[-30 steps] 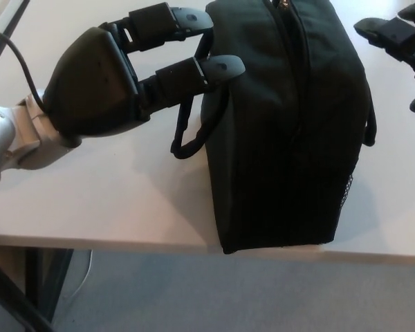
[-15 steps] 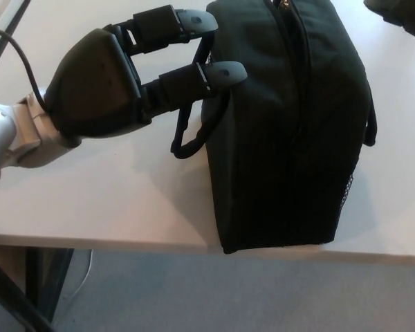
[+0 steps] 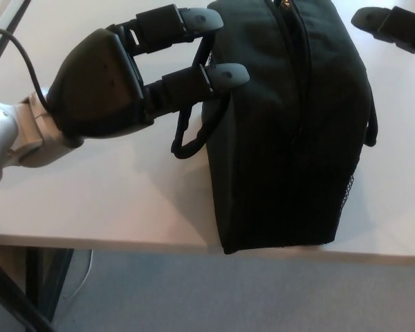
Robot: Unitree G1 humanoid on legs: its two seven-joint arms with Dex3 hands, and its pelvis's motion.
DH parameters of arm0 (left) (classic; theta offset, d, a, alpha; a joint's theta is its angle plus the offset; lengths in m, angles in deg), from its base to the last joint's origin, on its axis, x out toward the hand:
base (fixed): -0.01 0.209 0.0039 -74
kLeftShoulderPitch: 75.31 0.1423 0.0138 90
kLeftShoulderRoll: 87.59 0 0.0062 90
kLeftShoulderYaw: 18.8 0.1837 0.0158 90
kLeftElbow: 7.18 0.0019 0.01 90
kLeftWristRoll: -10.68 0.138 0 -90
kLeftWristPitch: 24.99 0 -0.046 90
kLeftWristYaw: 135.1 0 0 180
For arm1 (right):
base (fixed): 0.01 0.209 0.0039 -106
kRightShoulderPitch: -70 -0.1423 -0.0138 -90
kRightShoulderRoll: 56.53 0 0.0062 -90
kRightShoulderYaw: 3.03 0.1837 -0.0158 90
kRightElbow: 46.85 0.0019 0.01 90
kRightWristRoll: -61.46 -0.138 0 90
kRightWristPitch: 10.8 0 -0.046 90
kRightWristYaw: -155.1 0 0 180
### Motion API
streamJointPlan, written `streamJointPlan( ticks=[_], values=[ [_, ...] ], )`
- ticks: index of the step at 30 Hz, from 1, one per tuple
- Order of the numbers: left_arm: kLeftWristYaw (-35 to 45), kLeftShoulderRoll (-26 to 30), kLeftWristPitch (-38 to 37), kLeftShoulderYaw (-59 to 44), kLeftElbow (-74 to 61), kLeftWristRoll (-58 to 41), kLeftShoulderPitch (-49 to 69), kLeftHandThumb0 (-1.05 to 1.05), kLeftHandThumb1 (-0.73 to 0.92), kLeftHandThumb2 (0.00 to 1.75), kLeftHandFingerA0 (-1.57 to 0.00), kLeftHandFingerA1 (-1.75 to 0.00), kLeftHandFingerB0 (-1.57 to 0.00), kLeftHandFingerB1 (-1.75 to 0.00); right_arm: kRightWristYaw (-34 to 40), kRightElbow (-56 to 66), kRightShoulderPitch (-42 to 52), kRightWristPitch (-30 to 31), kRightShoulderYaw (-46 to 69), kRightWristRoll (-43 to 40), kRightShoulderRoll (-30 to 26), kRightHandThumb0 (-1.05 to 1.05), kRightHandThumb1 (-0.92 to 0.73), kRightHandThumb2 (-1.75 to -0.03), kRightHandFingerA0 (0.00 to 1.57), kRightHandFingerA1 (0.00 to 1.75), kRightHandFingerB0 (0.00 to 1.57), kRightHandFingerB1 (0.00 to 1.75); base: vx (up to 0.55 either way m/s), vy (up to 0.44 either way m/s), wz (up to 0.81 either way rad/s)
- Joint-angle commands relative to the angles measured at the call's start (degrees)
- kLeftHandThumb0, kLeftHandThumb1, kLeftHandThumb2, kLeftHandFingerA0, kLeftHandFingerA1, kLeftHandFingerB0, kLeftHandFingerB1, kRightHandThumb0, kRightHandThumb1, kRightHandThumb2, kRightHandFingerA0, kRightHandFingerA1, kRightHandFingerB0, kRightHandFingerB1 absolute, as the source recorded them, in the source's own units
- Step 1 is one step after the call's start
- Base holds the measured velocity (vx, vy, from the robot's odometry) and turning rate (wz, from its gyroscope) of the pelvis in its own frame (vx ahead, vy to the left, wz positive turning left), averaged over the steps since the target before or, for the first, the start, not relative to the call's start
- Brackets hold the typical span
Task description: A lunch bag is kept on the middle of the desk and the robot uses both its hands to grab the opening of the bag from the left and right and moves its hands away from each other to spread the bag open
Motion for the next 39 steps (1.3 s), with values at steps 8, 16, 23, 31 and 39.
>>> streamJointPlan(
  ticks=[8, 16, 23, 31, 39],
  values=[
    [0.24, 1.53, 1.19, 1.29, -0.89, 2.84, -0.27, -0.02, 0.55, 0.57, -0.47, -0.38, -0.42, -0.33, 19.08, -3.76, -8.67, -1.44, -8.35, 12.88, -0.63, -0.03, -0.38, -0.88, 0.13, 0.49, 0.00, 0.44, 0.00, 0.000, 0.00],
    [-0.08, 1.24, 0.19, 0.85, -1.46, 2.39, -0.29, -0.02, 0.54, 0.56, -0.47, -0.38, -0.45, -0.34, 20.28, -8.57, -14.09, -4.04, -11.85, 12.69, 2.55, -0.15, -0.53, -0.56, 0.21, 0.30, 0.10, 0.28, 0.00, 0.000, 0.00],
    [-2.47, -0.11, 2.20, 1.28, -1.13, 3.55, -0.26, -0.01, 0.56, 0.59, -0.45, -0.38, -0.39, -0.34, 21.14, -10.55, -15.47, -3.83, -12.89, 12.69, 3.79, -0.19, -0.53, -0.56, 0.24, 0.30, 0.13, 0.30, 0.00, 0.000, 0.00],
    [-6.52, -1.89, 3.14, 2.92, -0.38, 5.03, -0.65, -0.04, 0.50, 0.56, -0.45, -0.37, -0.39, -0.33, 22.14, -12.16, -14.77, -2.45, -14.87, 13.98, 6.76, 0.06, -0.54, -0.64, 0.23, 0.32, 0.09, 0.26, 0.00, 0.000, 0.00],
    [-7.25, -2.38, 1.16, 3.02, -0.36, 4.47, -1.19, -0.24, 0.48, 0.60, -0.54, -0.44, -0.42, -0.37, 26.35, -14.66, -14.30, 0.34, -16.55, 15.12, 9.85, 0.02, -0.43, -0.94, 0.09, 0.47, 0.03, 0.44, 0.00, 0.000, 0.00]
  ],
)
